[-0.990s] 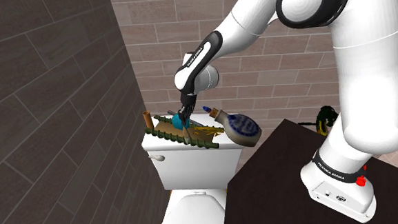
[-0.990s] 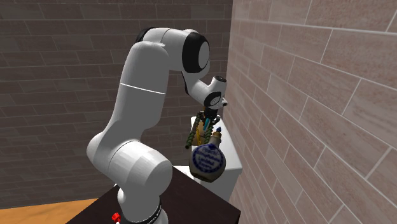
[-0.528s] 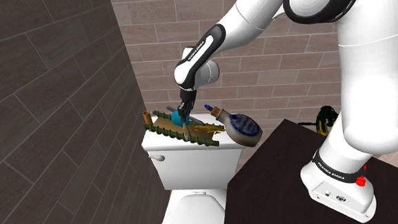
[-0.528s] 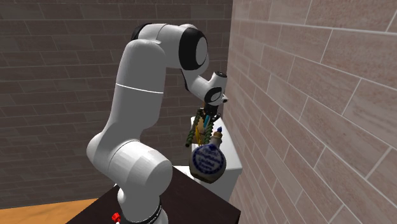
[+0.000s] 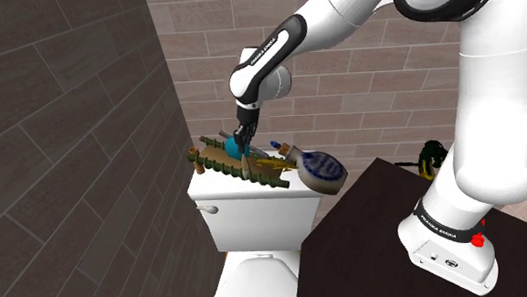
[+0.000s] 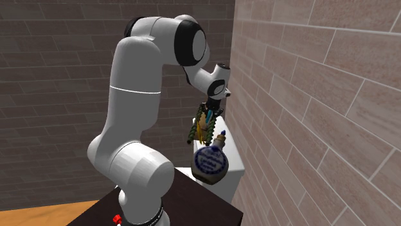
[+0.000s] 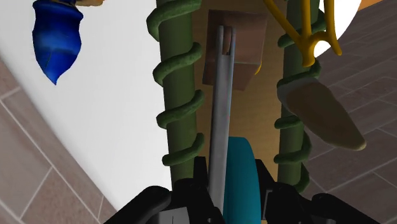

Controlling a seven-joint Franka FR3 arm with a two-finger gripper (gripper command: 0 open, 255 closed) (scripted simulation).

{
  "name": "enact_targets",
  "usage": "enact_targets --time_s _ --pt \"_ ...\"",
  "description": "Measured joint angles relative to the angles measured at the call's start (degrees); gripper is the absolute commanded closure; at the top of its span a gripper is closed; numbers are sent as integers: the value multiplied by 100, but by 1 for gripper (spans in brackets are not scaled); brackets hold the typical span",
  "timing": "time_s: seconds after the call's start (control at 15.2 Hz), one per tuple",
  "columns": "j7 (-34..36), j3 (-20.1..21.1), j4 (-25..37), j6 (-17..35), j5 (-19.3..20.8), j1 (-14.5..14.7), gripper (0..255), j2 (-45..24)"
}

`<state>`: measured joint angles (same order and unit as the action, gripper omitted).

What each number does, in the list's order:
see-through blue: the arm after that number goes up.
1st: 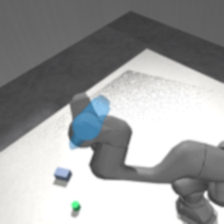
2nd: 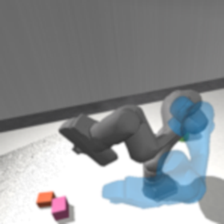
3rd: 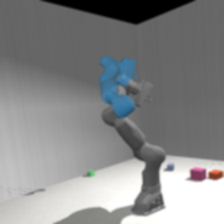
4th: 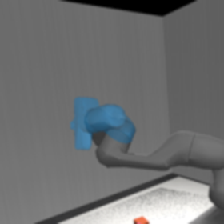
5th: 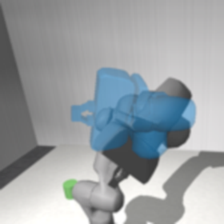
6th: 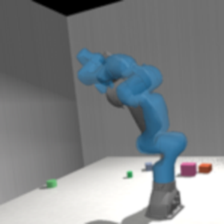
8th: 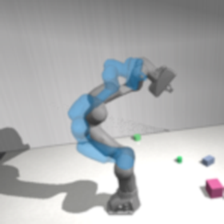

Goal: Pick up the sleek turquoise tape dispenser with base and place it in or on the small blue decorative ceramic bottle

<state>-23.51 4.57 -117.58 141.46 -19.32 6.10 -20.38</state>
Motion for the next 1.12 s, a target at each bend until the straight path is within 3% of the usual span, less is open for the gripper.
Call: enact_targets --time_s 1.12 --pt "370 -85 329 -1083 246 11 255 779"
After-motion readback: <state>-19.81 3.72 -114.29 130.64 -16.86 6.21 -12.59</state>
